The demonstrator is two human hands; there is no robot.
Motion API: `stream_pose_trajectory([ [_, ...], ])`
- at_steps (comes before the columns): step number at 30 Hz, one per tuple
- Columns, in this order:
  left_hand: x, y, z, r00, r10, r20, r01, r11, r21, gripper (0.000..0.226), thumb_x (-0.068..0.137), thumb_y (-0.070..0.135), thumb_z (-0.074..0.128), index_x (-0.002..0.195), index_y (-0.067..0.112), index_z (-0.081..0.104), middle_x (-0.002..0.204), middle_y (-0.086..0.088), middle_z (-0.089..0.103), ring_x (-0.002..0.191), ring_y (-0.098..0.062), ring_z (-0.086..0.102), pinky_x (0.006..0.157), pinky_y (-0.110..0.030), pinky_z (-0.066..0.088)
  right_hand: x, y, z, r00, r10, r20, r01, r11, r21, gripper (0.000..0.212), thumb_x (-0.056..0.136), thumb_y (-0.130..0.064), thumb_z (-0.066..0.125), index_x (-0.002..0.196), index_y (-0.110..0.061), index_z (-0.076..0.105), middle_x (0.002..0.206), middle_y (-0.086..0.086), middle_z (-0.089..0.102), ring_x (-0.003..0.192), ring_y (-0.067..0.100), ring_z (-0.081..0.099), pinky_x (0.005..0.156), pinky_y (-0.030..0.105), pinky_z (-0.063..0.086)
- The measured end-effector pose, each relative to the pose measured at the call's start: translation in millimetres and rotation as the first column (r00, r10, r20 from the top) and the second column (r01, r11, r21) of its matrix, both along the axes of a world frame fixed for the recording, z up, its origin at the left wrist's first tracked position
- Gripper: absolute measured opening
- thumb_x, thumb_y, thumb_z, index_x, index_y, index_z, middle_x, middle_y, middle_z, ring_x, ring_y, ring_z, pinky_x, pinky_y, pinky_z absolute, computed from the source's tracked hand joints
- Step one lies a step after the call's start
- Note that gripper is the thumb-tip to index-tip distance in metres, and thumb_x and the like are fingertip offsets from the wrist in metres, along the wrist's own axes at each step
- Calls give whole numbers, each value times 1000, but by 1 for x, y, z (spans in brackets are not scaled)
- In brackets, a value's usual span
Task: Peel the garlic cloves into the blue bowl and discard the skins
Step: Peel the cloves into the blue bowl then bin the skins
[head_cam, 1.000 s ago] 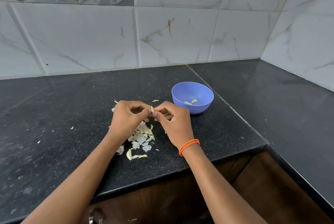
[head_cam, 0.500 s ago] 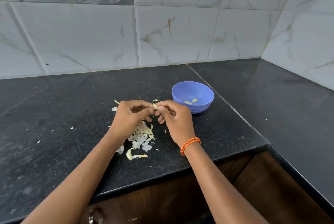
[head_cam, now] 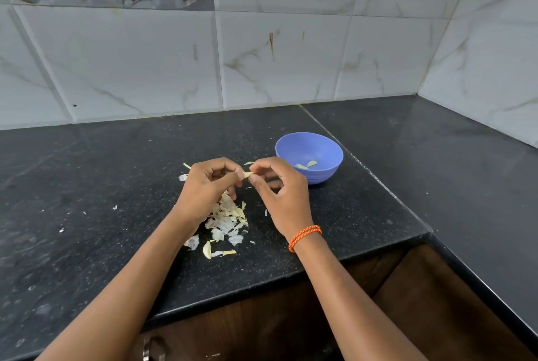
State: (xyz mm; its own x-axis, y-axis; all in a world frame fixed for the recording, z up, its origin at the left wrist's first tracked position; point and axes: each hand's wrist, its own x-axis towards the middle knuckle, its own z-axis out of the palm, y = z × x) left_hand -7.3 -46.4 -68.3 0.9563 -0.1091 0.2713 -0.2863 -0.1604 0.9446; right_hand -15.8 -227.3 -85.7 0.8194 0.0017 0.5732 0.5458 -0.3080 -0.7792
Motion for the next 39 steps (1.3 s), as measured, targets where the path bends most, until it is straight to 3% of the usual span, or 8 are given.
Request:
stream_pose_trajectory([
  [9, 0, 3, 1, 998, 14, 59, -16, 1000, 25, 11, 99, 3, 71, 92, 5, 79, 82, -6, 75, 72, -9, 66, 71, -19, 53, 0, 1, -1, 1000, -4, 30, 7, 996, -94, 3, 99, -15, 74, 100, -17, 76, 96, -9, 75, 90, 13, 72, 65, 20, 56],
  [12, 1, 4, 0, 997, 20, 77, -25, 998, 59, 12, 98, 5, 72, 91, 8, 80, 85, -8, 76, 78, -19, 69, 76, -23, 56, 2, 1, -3, 999, -30, 43, 36, 990, -134, 4, 99, -15, 74, 98, -19, 73, 94, -10, 73, 88, 13, 70, 64, 17, 52],
  [19, 0, 5, -1, 987, -34, 159, 13, 992, 127, 7, 98, 11, 78, 98, 17, 82, 92, -3, 79, 87, -24, 74, 81, -31, 60, 5, 1, -4, 993, -77, 86, 93, 975, -204, 14, 103, -13, 66, 92, -22, 63, 89, -11, 63, 83, 18, 61, 67, 42, 54],
  [23, -1, 4, 0, 988, -43, 150, 26, 993, 113, 5, 95, 13, 81, 93, 17, 84, 90, -2, 81, 84, -26, 75, 80, -36, 60, 1, 0, -2, 982, -125, 144, 147, 977, -157, 15, 105, -15, 65, 91, -19, 65, 85, -10, 63, 77, 19, 59, 65, 46, 52],
  [28, -6, -8, -7, 990, -81, 114, 59, 980, 190, 12, 91, 12, 85, 80, 15, 82, 80, -1, 78, 69, -13, 68, 69, -28, 51, 0, -2, 1, 984, -146, 106, 155, 984, -92, 13, 99, -6, 67, 92, -17, 68, 88, -8, 68, 82, 17, 65, 70, 39, 57],
  [32, -2, -5, -8, 992, -73, 105, 58, 988, 141, 7, 94, 21, 84, 88, 17, 85, 82, -4, 80, 76, -31, 74, 74, -45, 58, -1, -1, 1, 990, -109, 95, 117, 989, -88, 13, 99, -5, 67, 93, -17, 68, 89, -8, 69, 82, 16, 69, 71, 37, 59],
  [37, -1, -6, -4, 994, -73, 87, 71, 997, 21, 8, 93, 11, 83, 100, 8, 83, 91, -8, 82, 75, -28, 76, 67, -27, 57, -1, -1, 2, 998, -56, -3, 56, 998, 26, 10, 98, -6, 70, 92, -14, 71, 87, -6, 74, 80, 21, 73, 70, 47, 63],
  [39, 1, -5, -6, 995, -76, 67, 75, 997, 15, 8, 93, 9, 82, 101, 7, 83, 92, -9, 82, 75, -27, 76, 63, -31, 56, -3, -1, 3, 999, -41, -30, 42, 997, 61, 8, 97, -6, 72, 92, -12, 72, 86, -6, 75, 78, 19, 75, 69, 46, 64],
])
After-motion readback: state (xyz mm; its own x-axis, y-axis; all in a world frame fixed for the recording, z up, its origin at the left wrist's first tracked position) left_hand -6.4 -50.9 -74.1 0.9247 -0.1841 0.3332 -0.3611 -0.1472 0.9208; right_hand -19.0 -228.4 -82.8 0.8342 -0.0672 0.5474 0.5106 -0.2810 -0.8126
